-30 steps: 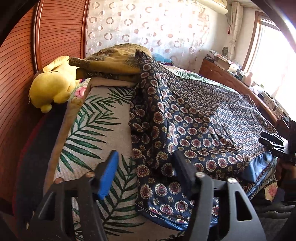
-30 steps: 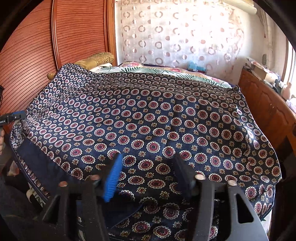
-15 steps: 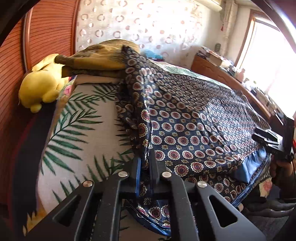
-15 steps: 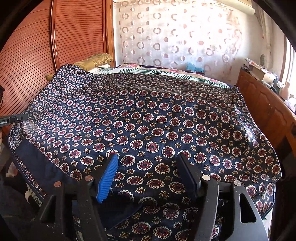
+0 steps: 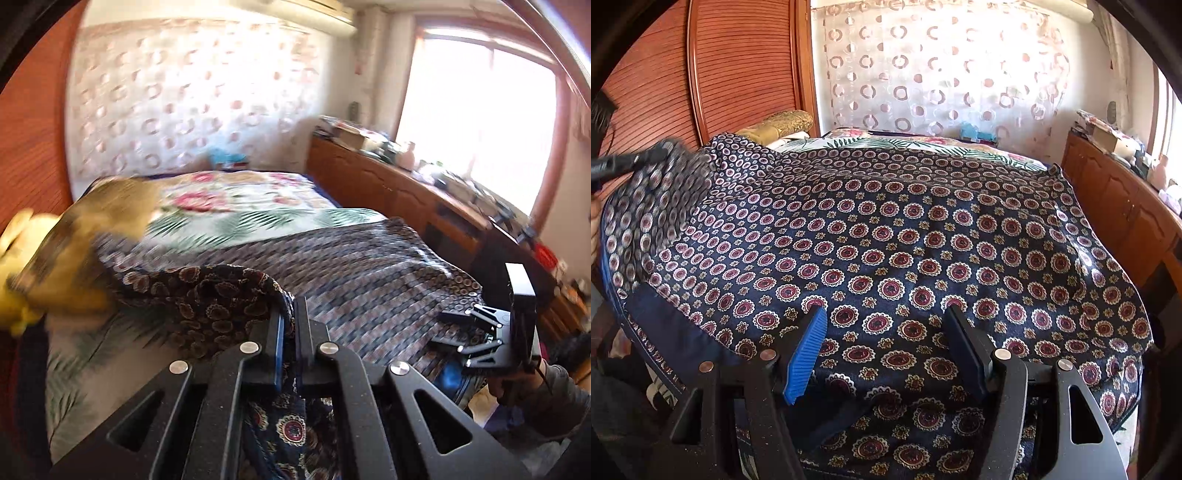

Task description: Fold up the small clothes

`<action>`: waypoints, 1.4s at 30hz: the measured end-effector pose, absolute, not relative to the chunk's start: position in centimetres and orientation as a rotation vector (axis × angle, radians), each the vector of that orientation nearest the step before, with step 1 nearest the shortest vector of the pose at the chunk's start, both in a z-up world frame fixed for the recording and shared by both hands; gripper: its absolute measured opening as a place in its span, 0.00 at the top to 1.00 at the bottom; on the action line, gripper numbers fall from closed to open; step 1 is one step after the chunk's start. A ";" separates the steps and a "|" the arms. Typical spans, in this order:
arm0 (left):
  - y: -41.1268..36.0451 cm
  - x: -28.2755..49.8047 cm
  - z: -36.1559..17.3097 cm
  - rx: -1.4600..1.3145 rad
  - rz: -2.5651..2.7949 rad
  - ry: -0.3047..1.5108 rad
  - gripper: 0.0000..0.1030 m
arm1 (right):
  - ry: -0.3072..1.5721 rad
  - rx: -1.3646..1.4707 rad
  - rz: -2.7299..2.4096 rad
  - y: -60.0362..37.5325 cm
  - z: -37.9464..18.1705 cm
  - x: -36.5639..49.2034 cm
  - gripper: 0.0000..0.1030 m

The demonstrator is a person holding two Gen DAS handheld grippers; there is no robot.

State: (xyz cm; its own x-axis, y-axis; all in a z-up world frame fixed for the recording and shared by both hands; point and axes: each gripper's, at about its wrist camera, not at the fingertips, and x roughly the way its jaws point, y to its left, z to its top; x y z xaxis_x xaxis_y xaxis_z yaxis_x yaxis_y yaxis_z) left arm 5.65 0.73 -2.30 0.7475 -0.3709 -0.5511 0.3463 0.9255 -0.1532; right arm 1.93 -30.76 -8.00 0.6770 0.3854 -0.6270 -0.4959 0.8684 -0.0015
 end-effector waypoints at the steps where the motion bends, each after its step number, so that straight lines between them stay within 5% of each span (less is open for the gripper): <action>1: -0.4 6.2 -2.0 -0.030 -0.418 0.607 0.96 | 0.667 -0.174 0.495 -31.0 -7.9 2.0 0.34; 9: -7.0 8.9 -0.8 0.004 -0.559 0.609 0.95 | 0.657 -0.133 0.483 -33.2 -6.7 1.5 0.34; 12: -7.6 8.8 -1.2 0.014 -0.523 0.632 0.88 | 0.663 -0.136 0.464 -33.7 -6.7 1.6 0.34; 22: -4.5 7.2 -1.2 -0.022 -0.458 0.587 0.19 | 0.648 -0.117 0.500 -33.4 -5.5 2.5 0.34; 42: 0.7 6.0 -3.4 -0.046 -0.292 0.590 0.18 | 0.705 -0.242 0.696 -23.5 -4.5 10.1 0.34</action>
State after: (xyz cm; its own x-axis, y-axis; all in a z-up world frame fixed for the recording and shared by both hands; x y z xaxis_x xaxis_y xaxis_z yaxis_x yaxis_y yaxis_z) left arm 5.97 0.75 -3.44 0.7912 -0.2846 -0.5412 0.2586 0.9578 -0.1257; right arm 10.09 -23.54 -4.55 0.5505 0.5035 -0.6660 -0.6595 0.7513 0.0229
